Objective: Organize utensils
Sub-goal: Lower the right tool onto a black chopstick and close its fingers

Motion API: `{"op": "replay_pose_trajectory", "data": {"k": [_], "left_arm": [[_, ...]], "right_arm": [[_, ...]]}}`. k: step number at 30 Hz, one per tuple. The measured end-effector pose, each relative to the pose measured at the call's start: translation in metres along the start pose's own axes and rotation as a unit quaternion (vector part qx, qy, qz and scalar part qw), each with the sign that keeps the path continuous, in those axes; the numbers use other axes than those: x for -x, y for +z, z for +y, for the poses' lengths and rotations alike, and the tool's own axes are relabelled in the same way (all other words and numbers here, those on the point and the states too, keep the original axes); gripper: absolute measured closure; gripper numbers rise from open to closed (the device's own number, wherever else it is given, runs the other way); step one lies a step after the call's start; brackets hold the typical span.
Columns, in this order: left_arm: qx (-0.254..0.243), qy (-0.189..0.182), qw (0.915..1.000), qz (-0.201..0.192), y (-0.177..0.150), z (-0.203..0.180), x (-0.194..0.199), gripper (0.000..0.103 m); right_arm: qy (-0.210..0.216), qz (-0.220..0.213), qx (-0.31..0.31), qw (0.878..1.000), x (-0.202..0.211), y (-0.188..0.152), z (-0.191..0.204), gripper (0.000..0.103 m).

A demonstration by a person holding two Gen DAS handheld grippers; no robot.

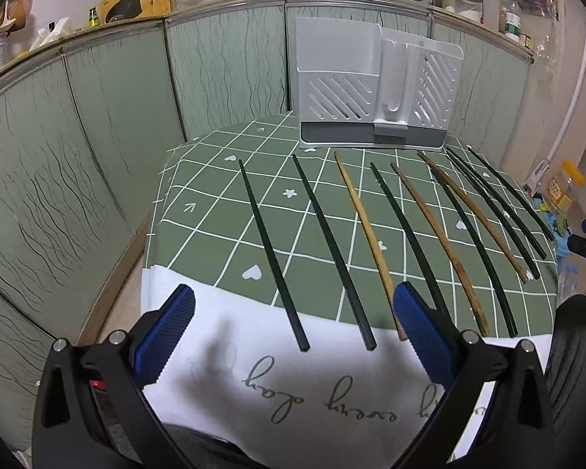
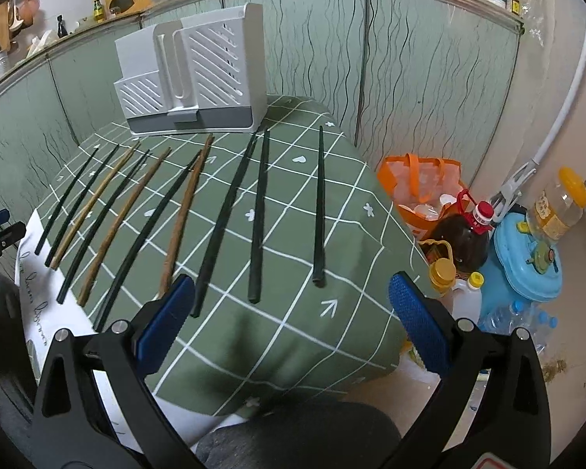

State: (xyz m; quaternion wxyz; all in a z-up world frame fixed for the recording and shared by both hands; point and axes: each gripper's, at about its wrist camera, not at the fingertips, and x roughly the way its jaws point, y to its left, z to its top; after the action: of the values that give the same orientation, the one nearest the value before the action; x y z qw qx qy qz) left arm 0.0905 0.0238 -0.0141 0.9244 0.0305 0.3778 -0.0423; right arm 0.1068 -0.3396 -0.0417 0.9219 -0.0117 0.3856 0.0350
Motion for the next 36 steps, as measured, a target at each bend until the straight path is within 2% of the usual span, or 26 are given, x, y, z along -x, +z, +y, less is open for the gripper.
{"op": "replay_pose_trajectory", "data": {"k": [3,9,10,14,17,26,31,33,36], "left_arm": [[0.005,-0.005,1.0000,0.001,0.000,0.001,-0.003,0.005],[0.010,-0.009,0.9997,0.022,-0.003,0.005,-0.015,0.035],[0.013,-0.012,0.9995,0.027,-0.004,0.006,-0.017,0.037],[0.018,-0.006,0.9986,0.050,-0.007,0.005,-0.026,0.056],[0.018,0.004,0.9977,0.065,-0.010,0.002,-0.031,0.065],[0.024,0.050,0.9954,0.078,-0.020,-0.012,-0.031,0.072],[0.030,0.074,0.9939,0.075,-0.022,-0.020,-0.033,0.078],[0.030,0.081,0.9935,0.073,-0.023,-0.023,-0.033,0.082],[0.033,0.086,0.9932,0.071,-0.023,-0.025,-0.033,0.085]], "right_arm": [[0.005,0.006,-0.003,1.000,-0.007,0.002,-0.005,0.008],[0.012,0.018,-0.004,1.000,-0.019,0.005,-0.014,0.008],[0.009,0.017,-0.001,1.000,-0.020,0.007,-0.015,0.008],[0.004,0.023,0.007,1.000,-0.028,0.012,-0.018,0.008],[0.006,0.025,0.014,1.000,-0.033,0.015,-0.020,0.008],[0.029,0.024,0.041,0.998,-0.043,0.022,-0.020,0.008],[0.048,0.039,0.069,0.996,-0.052,0.023,-0.016,0.019],[0.061,0.048,0.068,0.995,-0.056,0.022,-0.016,0.030],[0.059,0.058,0.061,0.995,-0.061,0.021,-0.020,0.046]]}}
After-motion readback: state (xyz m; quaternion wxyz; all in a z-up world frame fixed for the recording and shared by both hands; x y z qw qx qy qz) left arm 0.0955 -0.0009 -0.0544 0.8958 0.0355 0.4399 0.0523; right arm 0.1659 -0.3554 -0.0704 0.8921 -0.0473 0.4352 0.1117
